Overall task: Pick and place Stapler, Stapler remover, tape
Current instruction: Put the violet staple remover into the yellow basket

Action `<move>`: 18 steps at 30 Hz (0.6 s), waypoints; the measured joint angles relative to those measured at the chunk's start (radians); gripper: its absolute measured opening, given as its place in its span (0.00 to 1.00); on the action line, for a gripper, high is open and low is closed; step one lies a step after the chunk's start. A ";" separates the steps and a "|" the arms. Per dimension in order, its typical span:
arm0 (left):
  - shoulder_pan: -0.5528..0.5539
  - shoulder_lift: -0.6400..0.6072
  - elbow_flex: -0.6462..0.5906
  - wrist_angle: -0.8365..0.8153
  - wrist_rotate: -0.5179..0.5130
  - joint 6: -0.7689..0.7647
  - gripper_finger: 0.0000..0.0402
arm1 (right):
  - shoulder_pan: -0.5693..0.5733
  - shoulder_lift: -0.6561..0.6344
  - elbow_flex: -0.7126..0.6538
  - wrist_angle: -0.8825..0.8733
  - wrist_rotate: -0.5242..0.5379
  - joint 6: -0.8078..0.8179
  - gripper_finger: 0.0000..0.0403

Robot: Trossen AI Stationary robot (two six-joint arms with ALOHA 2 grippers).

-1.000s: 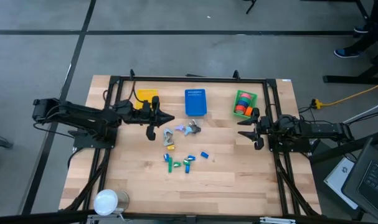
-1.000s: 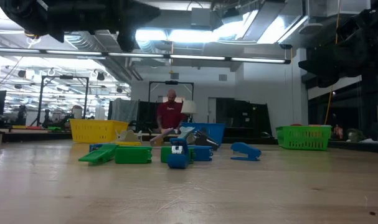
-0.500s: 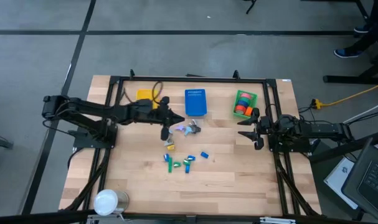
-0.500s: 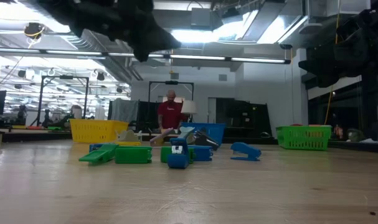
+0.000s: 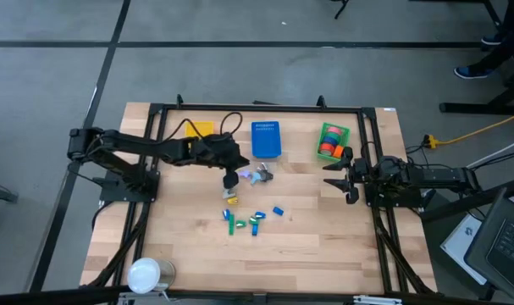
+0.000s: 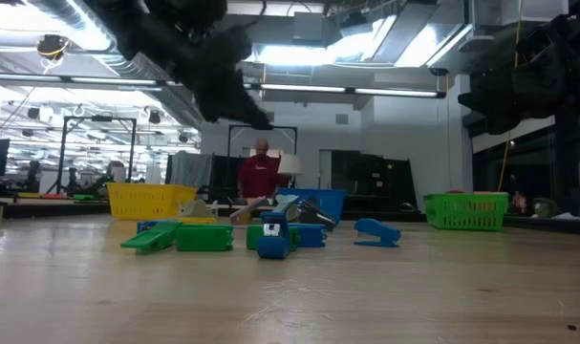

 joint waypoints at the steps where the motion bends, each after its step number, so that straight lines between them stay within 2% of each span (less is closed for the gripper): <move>1: 0.004 0.006 0.000 -0.017 0.000 0.002 0.08 | 0.000 0.000 0.000 0.000 0.000 0.000 0.52; 11: 0.009 0.158 0.000 -0.034 -0.011 0.052 0.10 | 0.000 0.000 0.000 0.000 0.000 0.000 0.52; 15: 0.000 0.211 0.000 -0.023 -0.048 0.089 0.14 | 0.000 0.000 0.000 0.000 0.000 0.000 0.52; 18: 0.004 0.233 0.000 -0.016 -0.037 0.093 0.19 | 0.000 0.000 0.000 0.000 0.000 0.000 0.52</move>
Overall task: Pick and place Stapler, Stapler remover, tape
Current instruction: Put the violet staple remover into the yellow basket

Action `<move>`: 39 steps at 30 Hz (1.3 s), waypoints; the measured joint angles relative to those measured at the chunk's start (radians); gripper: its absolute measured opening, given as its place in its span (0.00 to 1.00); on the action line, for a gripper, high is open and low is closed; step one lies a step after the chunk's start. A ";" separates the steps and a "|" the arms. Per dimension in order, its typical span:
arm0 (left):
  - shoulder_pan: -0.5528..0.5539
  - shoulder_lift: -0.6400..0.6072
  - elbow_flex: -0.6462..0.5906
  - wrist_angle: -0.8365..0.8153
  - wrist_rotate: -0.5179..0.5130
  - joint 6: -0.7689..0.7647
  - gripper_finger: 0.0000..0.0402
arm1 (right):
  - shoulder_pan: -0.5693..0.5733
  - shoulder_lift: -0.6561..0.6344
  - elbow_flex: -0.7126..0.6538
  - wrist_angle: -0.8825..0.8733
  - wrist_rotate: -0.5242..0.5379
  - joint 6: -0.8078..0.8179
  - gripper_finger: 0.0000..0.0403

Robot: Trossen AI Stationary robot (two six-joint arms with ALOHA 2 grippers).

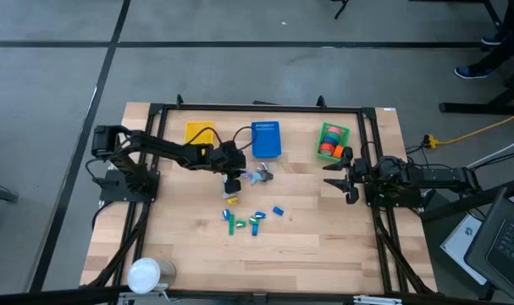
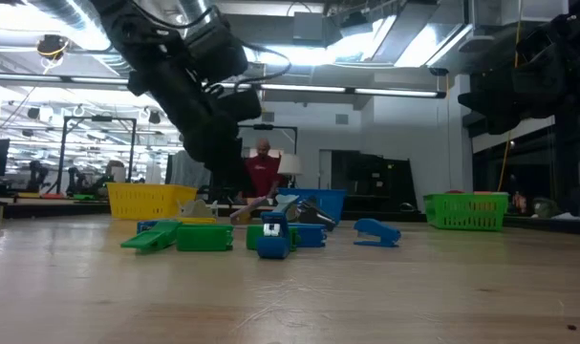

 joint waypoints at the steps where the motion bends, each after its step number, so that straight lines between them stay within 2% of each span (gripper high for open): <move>1: 0.004 0.003 0.000 0.000 0.017 0.000 0.20 | 0.000 0.000 0.000 0.000 0.000 0.000 0.52; 5: 0.020 0.009 0.000 -0.001 0.062 0.024 0.27 | 0.000 0.000 0.000 0.000 0.000 0.000 0.52; 11: 0.049 0.009 0.000 0.004 0.069 0.060 0.35 | 0.000 0.000 0.000 0.000 0.000 0.000 0.52; 17: 0.087 0.009 0.000 0.003 0.184 0.083 0.40 | 0.000 0.000 0.000 0.000 0.000 0.000 0.52; 22: 0.104 0.009 0.000 0.011 0.222 0.086 0.41 | 0.000 0.000 0.000 0.000 0.000 0.000 0.52; 30: 0.103 0.063 0.003 0.076 0.226 0.103 0.40 | 0.000 0.000 0.000 0.000 0.000 0.000 0.52; 39: 0.103 0.101 0.027 0.070 0.229 0.129 0.38 | 0.000 0.000 0.000 0.000 0.000 0.000 0.52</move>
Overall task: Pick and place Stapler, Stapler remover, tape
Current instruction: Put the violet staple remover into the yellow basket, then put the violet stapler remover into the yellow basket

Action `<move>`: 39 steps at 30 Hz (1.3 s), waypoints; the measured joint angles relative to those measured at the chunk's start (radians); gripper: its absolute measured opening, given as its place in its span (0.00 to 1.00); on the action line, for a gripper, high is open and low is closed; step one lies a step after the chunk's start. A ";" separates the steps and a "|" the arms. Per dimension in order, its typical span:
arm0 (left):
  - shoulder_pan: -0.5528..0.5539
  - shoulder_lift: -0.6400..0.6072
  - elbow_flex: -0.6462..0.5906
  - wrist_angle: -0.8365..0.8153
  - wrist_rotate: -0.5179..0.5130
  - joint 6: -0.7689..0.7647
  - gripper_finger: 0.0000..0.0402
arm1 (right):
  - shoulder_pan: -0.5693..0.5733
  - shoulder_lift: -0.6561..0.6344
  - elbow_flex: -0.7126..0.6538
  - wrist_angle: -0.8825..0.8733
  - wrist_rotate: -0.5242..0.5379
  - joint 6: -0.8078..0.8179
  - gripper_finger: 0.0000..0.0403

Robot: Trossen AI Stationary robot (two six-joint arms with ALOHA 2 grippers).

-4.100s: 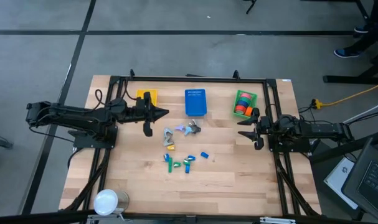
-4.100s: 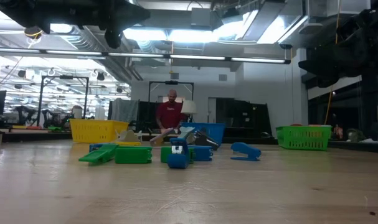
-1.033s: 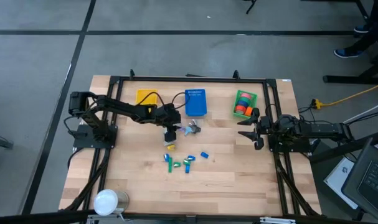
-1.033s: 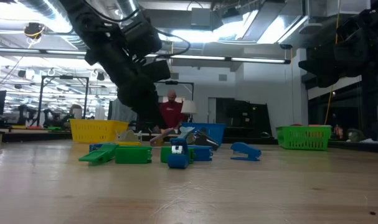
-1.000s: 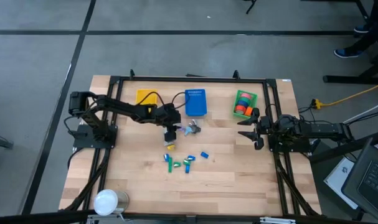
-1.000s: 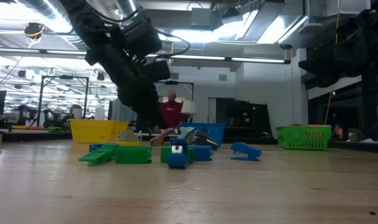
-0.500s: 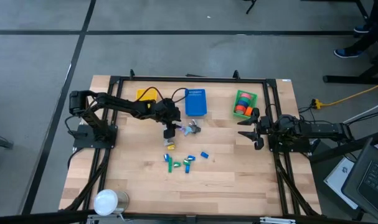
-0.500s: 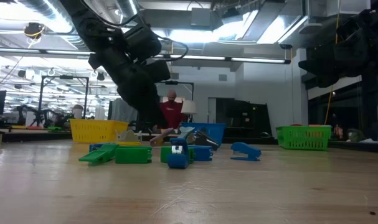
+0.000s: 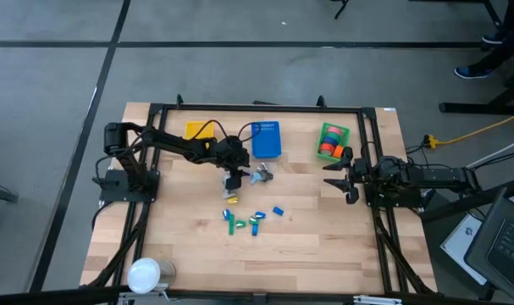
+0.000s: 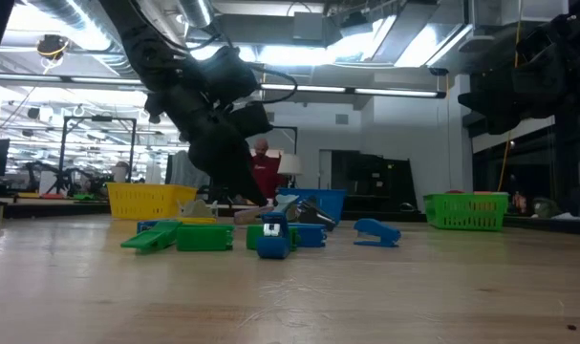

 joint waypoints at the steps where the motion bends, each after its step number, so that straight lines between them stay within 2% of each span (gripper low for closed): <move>1: 0.000 0.000 0.000 -0.002 0.002 -0.002 0.36 | 0.000 0.000 0.000 0.000 0.000 0.000 0.52; 4: 0.000 0.000 0.000 -0.008 0.006 -0.006 0.30 | 0.000 0.000 0.000 0.000 0.000 0.000 0.52; 12: -0.003 0.001 0.000 -0.008 0.053 -0.007 0.04 | 0.000 0.000 0.000 0.000 0.000 0.000 0.52; 14: -0.003 0.001 0.000 -0.010 0.054 -0.012 0.01 | 0.000 0.000 0.000 0.000 0.000 0.000 0.52; 22: -0.011 0.002 0.000 -0.024 0.171 -0.044 0.01 | 0.000 0.000 0.000 0.000 0.000 0.000 0.52; 29: -0.014 -0.049 -0.001 -0.047 0.124 -0.059 0.04 | 0.000 0.000 0.000 0.000 0.000 0.000 0.52; 35: -0.024 -0.163 -0.002 -0.154 0.103 0.020 0.15 | 0.000 0.000 0.000 0.000 0.000 0.000 0.52; 39: -0.050 -0.180 -0.002 -0.209 0.093 0.084 0.26 | 0.000 0.000 0.000 0.000 0.000 0.000 0.52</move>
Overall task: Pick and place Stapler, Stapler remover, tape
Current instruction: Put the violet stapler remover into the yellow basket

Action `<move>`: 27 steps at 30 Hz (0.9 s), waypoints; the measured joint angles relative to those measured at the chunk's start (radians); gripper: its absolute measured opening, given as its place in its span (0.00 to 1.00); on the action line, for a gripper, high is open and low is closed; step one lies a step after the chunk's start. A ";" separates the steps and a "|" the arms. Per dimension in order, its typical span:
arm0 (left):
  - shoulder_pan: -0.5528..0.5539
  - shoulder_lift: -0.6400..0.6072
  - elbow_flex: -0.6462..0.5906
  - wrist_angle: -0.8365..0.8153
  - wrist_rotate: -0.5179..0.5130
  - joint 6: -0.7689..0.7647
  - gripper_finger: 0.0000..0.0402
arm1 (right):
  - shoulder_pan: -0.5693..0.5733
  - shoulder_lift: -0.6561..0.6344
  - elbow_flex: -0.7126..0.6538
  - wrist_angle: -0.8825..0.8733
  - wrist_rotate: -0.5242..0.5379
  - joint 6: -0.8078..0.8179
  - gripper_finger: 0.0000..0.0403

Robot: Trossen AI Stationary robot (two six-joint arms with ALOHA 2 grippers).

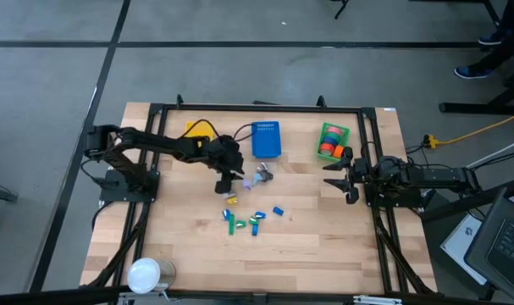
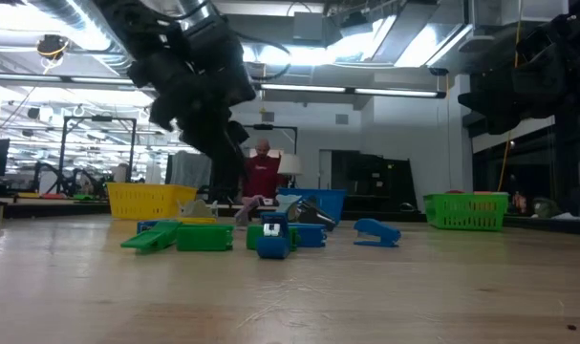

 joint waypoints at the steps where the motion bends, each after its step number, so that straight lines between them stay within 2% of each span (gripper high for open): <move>1: -0.009 0.005 0.000 -0.013 -0.008 0.019 0.29 | 0.000 0.000 0.000 0.000 0.000 0.000 0.52; 5: -0.047 0.049 0.000 -0.013 -0.112 0.107 0.39 | 0.000 0.000 0.000 0.000 0.000 0.000 0.52; 9: -0.072 0.081 0.000 0.027 -0.197 0.158 0.44 | 0.000 0.000 0.000 0.000 0.000 0.000 0.52; 27: -0.071 0.173 0.001 0.107 -0.156 0.142 0.42 | 0.000 0.000 0.000 0.000 0.000 0.000 0.52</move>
